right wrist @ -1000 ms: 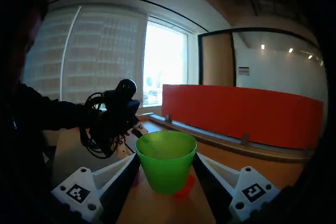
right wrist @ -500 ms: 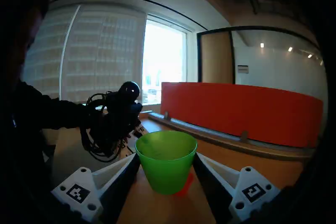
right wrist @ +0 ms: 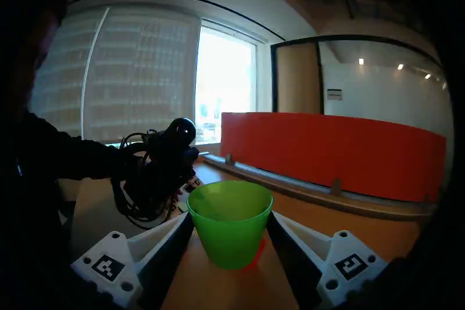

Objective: Pour water

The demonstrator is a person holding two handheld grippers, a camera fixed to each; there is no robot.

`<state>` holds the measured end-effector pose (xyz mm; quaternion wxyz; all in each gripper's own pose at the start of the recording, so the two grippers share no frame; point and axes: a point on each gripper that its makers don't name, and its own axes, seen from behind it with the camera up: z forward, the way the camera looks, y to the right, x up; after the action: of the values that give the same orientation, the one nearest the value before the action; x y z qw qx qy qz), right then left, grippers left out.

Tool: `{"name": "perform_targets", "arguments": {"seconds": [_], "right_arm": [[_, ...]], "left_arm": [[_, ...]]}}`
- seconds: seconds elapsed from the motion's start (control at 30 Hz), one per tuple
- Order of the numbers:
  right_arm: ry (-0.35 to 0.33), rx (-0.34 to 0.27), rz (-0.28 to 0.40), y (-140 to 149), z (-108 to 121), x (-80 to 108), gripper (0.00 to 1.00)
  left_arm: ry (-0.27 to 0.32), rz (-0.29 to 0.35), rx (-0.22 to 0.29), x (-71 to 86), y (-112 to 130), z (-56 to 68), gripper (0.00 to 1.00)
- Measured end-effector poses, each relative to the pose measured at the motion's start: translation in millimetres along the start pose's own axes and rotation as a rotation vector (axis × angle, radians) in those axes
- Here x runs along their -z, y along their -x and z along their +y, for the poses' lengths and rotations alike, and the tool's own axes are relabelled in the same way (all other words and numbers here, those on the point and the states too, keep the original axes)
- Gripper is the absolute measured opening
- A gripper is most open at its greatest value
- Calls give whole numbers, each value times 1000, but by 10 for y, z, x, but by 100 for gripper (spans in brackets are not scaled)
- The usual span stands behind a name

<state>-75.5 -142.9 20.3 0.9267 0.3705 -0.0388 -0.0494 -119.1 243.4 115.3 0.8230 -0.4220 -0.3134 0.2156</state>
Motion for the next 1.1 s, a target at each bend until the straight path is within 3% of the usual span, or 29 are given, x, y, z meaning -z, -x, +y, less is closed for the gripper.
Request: {"name": "perform_targets", "arguments": {"seconds": [1.1], "right_arm": [[10, -6, -11, 78, 51, 1, 90]], "left_arm": [[-3, 15, 60, -210, -13, -2, 98]]}}
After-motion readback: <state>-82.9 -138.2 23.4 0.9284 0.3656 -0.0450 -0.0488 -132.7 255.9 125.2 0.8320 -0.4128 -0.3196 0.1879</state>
